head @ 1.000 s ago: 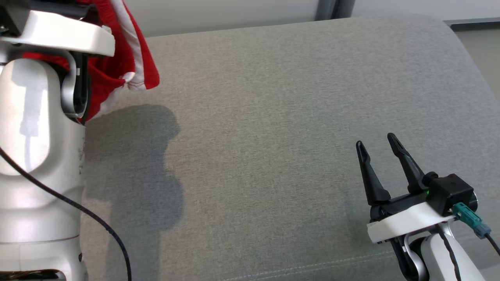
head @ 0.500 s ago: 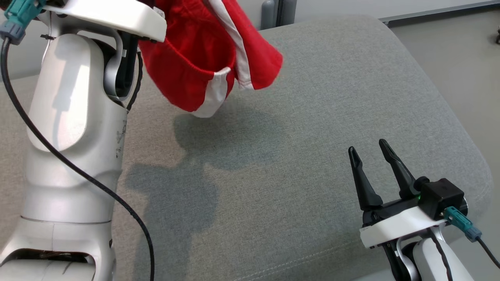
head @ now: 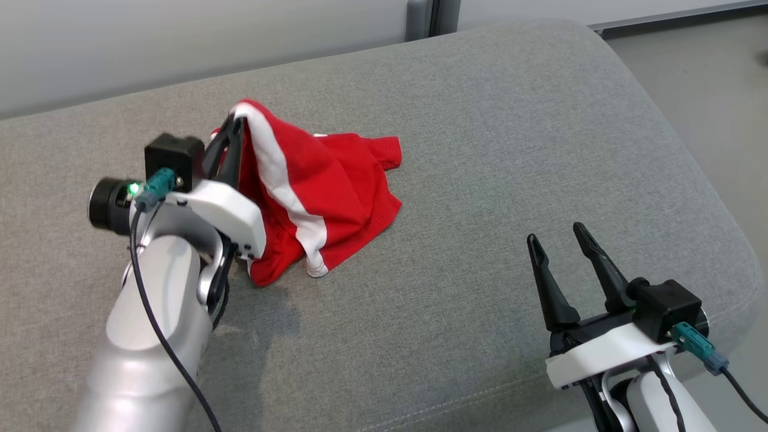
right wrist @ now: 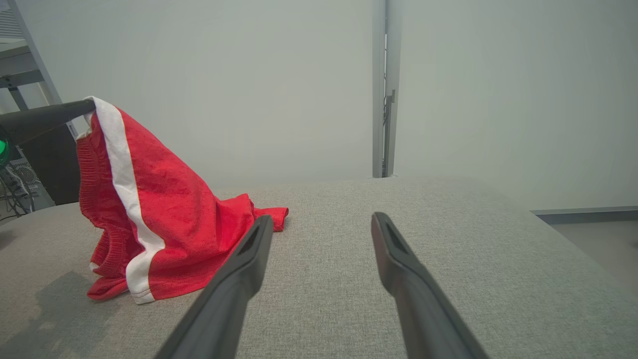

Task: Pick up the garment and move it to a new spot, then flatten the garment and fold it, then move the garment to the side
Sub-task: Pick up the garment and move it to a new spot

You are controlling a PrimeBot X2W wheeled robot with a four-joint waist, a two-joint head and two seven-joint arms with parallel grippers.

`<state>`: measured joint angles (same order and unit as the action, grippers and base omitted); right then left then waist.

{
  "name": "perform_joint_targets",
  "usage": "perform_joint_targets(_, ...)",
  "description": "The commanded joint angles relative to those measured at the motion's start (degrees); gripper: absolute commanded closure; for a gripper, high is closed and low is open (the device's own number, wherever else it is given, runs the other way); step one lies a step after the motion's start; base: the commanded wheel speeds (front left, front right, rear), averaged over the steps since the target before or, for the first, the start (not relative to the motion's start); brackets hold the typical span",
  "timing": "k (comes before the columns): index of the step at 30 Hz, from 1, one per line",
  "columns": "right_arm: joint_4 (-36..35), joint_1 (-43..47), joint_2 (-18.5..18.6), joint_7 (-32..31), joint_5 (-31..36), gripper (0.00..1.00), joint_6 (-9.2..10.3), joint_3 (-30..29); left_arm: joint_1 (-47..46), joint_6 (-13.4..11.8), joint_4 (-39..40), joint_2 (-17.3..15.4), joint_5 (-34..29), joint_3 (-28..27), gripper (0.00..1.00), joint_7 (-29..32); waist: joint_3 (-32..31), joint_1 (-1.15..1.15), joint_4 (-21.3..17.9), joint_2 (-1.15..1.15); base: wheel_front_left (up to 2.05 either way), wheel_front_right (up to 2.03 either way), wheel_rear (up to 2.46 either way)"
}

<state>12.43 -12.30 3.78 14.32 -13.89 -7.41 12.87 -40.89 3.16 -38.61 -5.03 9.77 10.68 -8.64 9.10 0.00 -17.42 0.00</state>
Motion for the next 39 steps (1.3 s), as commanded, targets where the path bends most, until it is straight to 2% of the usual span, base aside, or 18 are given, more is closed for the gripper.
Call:
perform_joint_targets(1, -0.8, -0.2, -0.2, 0.7, -0.6, 0.0, -0.08, 1.4, 0.8, -1.3, -0.1, -2.2, -1.1, -0.7, 1.0, -1.4, -0.3, 0.0, 0.1, 0.0, 0.0, 0.0, 0.0)
perform_joint_targets(6, 0.1, 0.6, -0.2, 0.7, -0.9, 0.0, -0.08, 2.5, 5.2, -4.1, -3.5, -2.3, -3.3, 0.9, 1.0, -4.4, -1.4, 0.0, 0.6, 0.0, 0.0, 0.0, 0.0)
perform_joint_targets(10, 0.5, 1.2, -0.3, 0.7, -1.0, 0.0, -0.08, 3.0, 6.8, -4.7, -5.0, -1.9, -3.1, 1.0, 1.0, -5.4, -2.1, 0.0, 1.0, 0.0, 0.0, 0.0, 0.0)
perform_joint_targets(11, 0.7, 1.4, -0.3, 0.7, -1.1, 0.0, -0.08, 3.1, 7.1, -4.8, -5.5, -1.8, -3.0, 0.9, 0.8, -5.6, -2.3, 0.0, 1.2, 0.0, 0.0, 0.0, 0.0)
perform_joint_targets(12, 0.8, 1.6, -0.3, 0.7, -1.1, 0.0, -0.08, 3.2, 7.2, -5.0, -5.9, -1.7, -2.8, 0.9, 0.5, -5.7, -2.5, 0.0, 1.3, 0.0, 0.0, 0.0, 0.0)
perform_joint_targets(13, 0.9, 1.8, -0.2, 0.7, -1.1, 0.0, -0.08, 3.2, 7.3, -5.1, -6.2, -1.5, -2.8, 0.9, 0.0, -5.9, -2.8, 0.0, 1.6, 0.0, 0.0, 0.0, 0.0)
perform_joint_targets(19, 1.4, 2.6, -0.2, 0.7, -1.2, 0.0, -0.08, 4.1, 8.1, -5.9, -5.6, -0.8, -2.7, 1.4, 0.0, -6.3, -4.5, 0.0, 2.7, 0.0, 0.0, 0.0, 0.0)
perform_joint_targets(22, 1.4, 3.1, -0.2, 0.7, -1.3, 0.0, -0.08, 4.7, 10.2, -6.2, -2.1, -0.5, -1.6, 0.5, 0.0, -6.3, -5.6, 0.0, 3.3, 0.0, 0.0, 0.0, 0.0)
perform_joint_targets(28, 1.0, 5.0, -0.1, 0.7, -1.9, 0.0, -0.08, 4.9, 19.0, -7.2, 11.0, 0.3, 0.3, -2.1, 0.0, -6.3, -7.2, 0.0, 5.4, 0.0, 0.0, 0.0, 0.0)
perform_joint_targets(34, 0.0, 7.4, -0.3, 0.7, -3.0, 0.0, -0.08, 3.9, 29.3, -8.3, 27.4, 1.5, 1.9, -5.1, 0.0, -6.3, -8.1, 0.0, 8.3, 0.0, 0.0, 0.0, 0.0)
perform_joint_targets(39, -0.9, 8.8, -0.4, 0.7, -3.0, 0.0, -0.08, 3.3, 36.8, -9.8, 36.6, 2.0, 0.0, -6.6, 0.0, -6.4, -9.3, 0.0, 9.9, 0.0, 0.0, 0.0, 0.0)
